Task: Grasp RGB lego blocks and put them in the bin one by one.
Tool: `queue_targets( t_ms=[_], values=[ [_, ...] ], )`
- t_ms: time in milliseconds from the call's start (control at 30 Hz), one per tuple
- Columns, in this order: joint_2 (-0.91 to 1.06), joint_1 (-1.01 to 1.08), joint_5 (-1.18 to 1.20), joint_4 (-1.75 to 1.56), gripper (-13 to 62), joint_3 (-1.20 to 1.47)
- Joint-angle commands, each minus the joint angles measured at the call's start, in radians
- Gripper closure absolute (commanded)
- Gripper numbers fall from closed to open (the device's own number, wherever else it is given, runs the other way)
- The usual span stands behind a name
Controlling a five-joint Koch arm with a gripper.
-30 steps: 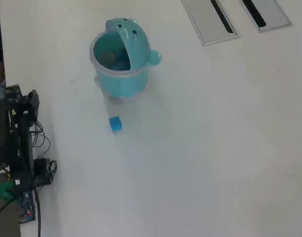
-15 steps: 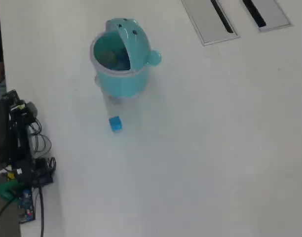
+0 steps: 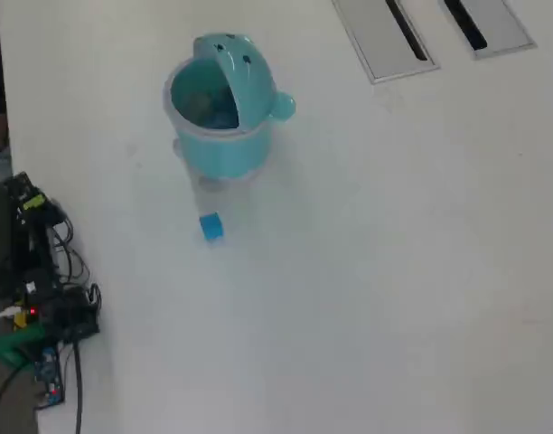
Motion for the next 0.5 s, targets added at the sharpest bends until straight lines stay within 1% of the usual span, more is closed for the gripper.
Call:
queue_targets(
  t_ms=[0,467],
  values=[
    [-0.003,-0.014,-0.005,-0.049,19.4,-0.069],
    [-0.161,-0.049,0.003,-0.064,19.4,-0.21]
  ],
)
